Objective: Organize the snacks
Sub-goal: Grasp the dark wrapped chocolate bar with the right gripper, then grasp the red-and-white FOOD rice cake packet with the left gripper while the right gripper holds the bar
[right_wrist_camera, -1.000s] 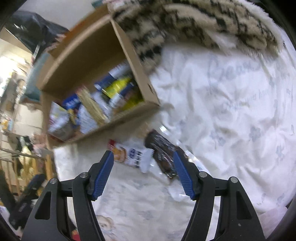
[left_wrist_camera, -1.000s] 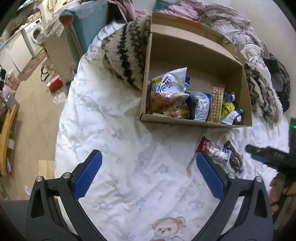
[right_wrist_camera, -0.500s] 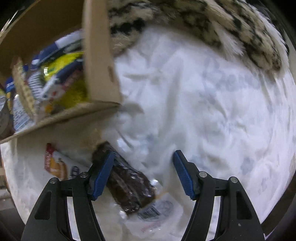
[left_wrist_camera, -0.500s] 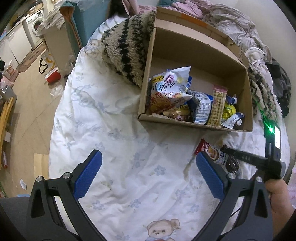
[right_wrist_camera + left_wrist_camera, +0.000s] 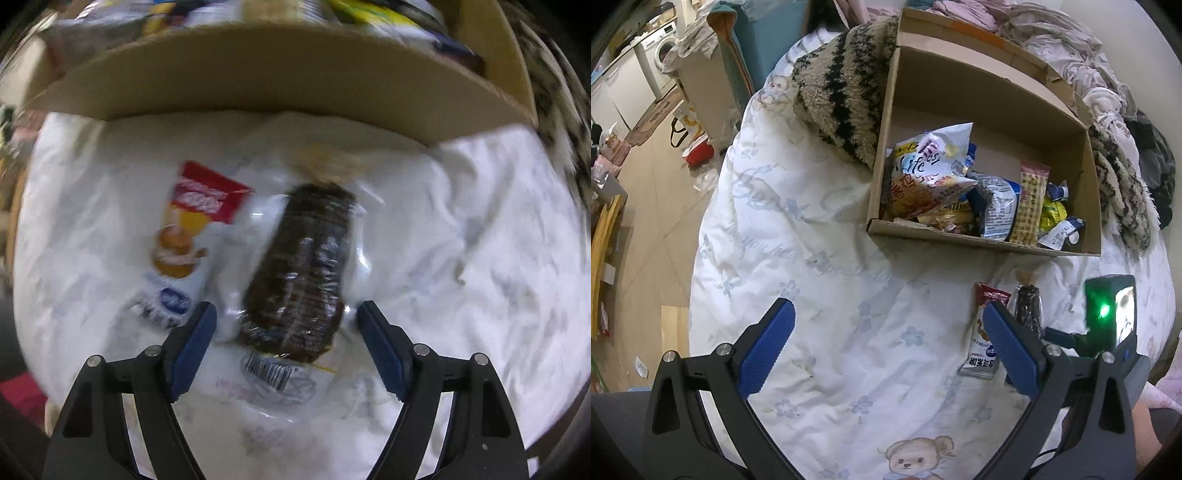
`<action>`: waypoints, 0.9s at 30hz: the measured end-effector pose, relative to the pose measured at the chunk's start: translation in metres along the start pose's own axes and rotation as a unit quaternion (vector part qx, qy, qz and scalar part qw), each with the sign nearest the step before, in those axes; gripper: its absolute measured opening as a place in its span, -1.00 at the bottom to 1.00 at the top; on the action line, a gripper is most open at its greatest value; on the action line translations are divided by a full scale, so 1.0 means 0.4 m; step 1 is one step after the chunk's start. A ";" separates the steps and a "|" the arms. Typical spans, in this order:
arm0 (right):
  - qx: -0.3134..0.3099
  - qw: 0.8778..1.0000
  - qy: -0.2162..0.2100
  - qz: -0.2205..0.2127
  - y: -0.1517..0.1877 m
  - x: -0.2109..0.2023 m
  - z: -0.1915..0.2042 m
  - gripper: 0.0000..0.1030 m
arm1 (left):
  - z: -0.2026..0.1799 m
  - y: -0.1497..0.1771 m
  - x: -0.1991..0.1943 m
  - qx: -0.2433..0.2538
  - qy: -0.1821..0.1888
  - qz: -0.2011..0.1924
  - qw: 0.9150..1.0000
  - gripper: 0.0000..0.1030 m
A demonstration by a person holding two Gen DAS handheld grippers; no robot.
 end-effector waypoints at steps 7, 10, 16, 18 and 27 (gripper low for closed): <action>0.073 0.996 -0.003 -0.047 -0.031 -0.003 -0.050 0.60 | -0.009 0.008 0.001 0.015 -0.013 -0.008 1.000 0.95; 0.040 0.997 0.030 -0.052 -0.032 0.004 -0.027 0.53 | -0.012 0.012 0.005 0.024 -0.023 -0.013 0.999 0.95; 0.028 0.998 0.002 -0.058 -0.010 -0.046 -0.008 -0.27 | -0.017 0.015 0.016 0.031 -0.024 -0.005 0.999 0.95; 0.041 0.996 -0.033 -0.067 0.013 -0.076 -0.011 -0.54 | -0.022 0.019 0.018 0.036 -0.023 -0.003 0.999 0.95; 0.066 0.988 -0.116 -0.081 0.054 -0.178 -0.045 -0.86 | -0.057 0.043 0.032 0.061 -0.024 0.012 0.998 0.95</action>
Point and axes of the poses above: each gripper's, at about its wrist camera, not at the fingertips, and x roughly the way its jaws point, z to its left, y to its underside, the point moved 2 cm from there along x, roughly the way its jaws point, and after that the axes turned 11 degrees about -y, right-handed, at the moved point
